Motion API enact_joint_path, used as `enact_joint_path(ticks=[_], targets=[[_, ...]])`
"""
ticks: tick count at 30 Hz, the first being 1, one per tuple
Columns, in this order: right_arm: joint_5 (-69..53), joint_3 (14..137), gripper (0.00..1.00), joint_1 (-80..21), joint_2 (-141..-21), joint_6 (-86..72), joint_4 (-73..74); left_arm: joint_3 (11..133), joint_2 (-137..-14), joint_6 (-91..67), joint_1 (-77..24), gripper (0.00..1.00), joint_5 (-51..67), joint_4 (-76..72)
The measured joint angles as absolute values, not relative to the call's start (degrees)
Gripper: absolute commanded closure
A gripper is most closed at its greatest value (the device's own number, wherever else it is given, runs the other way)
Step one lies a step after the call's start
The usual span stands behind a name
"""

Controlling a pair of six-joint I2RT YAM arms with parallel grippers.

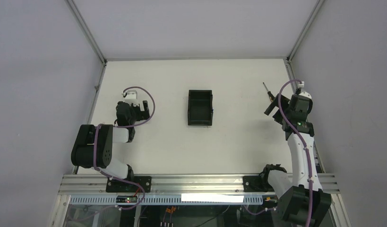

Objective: Put the screwdriver in the bin

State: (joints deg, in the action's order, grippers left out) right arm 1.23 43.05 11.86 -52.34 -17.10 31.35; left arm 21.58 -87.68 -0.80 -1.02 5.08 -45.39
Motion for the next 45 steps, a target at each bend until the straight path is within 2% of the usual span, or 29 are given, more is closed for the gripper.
enact_joint_path(ticks=[9,21,30,32,34,38,39,41,45], targets=[[-0.34,46.54,0.01,11.86,-56.4,-14.9,32.05,21.58,-87.68,-0.8,-1.02,0.01,5.08,-45.39],[-5.41,86.21,0.02,11.55,-100.55,1.43,35.31,21.58,-87.68,-0.8,-1.02,0.01,5.06,-45.39],[-2.37,94.98,0.11,10.61,-118.65,11.33,40.27,21.58,-87.68,-0.8,-1.02,0.01,5.08,-45.39],[-1.8,95.74,0.17,10.48,-120.92,12.91,40.6,21.58,-87.68,-0.8,-1.02,0.01,5.08,-45.39],[-0.73,96.38,0.3,10.35,-122.93,14.17,40.62,21.58,-87.68,-0.8,-1.02,0.01,5.08,-45.39],[0.25,98.19,0.74,10.24,-125.1,15.64,40.4,21.58,-87.68,-0.8,-1.02,0.01,5.08,-45.39],[0.38,98.19,0.81,10.22,-125.23,15.92,40.14,21.58,-87.68,-0.8,-1.02,0.01,5.06,-45.39],[0.91,98.13,0.92,10.17,-125.25,16.12,39.77,21.58,-87.68,-0.8,-1.02,0.01,5.08,-45.39],[1.15,98.06,0.98,10.13,-125.08,15.64,39.51,21.58,-87.68,-0.8,-1.02,0.01,5.08,-45.39]])
